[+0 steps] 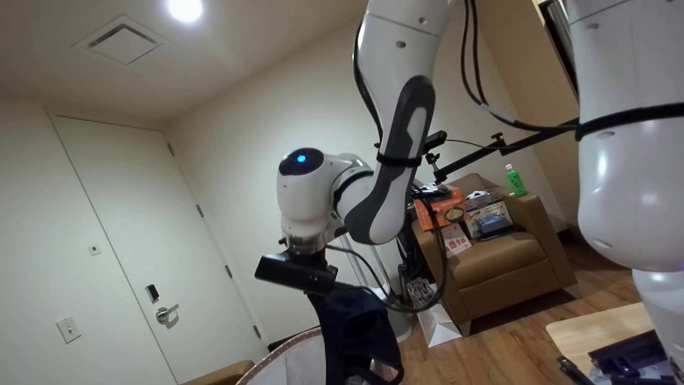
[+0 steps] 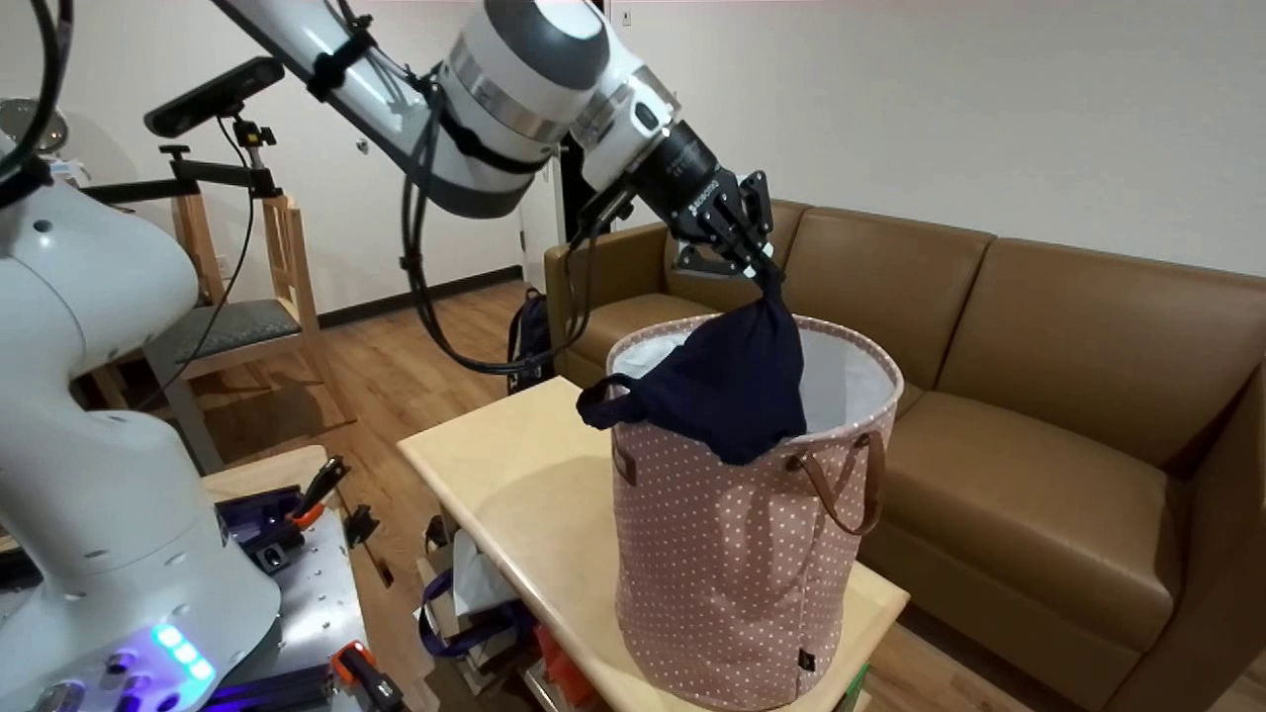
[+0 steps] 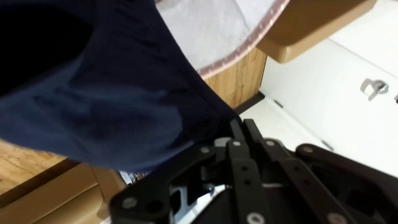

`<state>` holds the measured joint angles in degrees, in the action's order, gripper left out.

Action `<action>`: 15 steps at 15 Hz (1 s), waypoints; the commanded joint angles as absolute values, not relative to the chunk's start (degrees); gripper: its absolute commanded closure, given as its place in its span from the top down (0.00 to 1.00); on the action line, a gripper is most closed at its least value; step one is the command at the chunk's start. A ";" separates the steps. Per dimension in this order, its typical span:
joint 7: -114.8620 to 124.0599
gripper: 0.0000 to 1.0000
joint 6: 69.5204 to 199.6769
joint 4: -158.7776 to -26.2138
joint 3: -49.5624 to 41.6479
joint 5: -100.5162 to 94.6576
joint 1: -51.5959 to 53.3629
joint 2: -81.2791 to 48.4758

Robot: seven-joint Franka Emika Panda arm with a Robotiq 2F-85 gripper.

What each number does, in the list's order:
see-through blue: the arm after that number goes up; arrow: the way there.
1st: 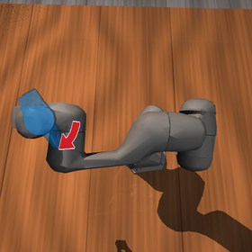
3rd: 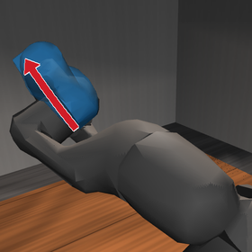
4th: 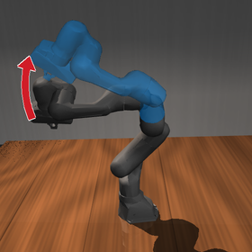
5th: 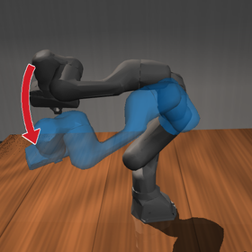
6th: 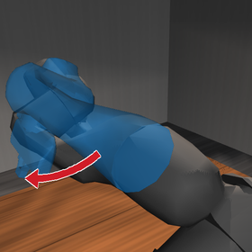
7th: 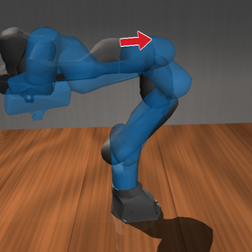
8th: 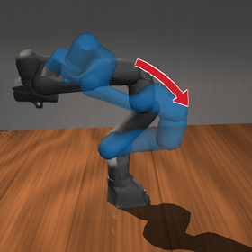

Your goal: Put the clothes in the bag

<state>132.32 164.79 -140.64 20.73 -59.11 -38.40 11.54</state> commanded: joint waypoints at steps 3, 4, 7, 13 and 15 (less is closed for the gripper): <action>133.43 0.06 167.49 -133.16 26.81 -66.02 -35.75 -8.97; 132.01 0.06 167.26 -132.13 27.06 -66.59 -34.93 -12.22; 124.36 0.06 166.19 -128.22 26.08 -66.12 -32.72 -23.14; 99.41 0.31 158.56 -125.54 36.09 -53.68 -43.59 -36.97; 92.56 0.37 153.38 -125.72 39.13 -46.92 -46.85 -35.53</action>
<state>102.55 159.47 -126.17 33.81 -53.95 -40.83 -35.59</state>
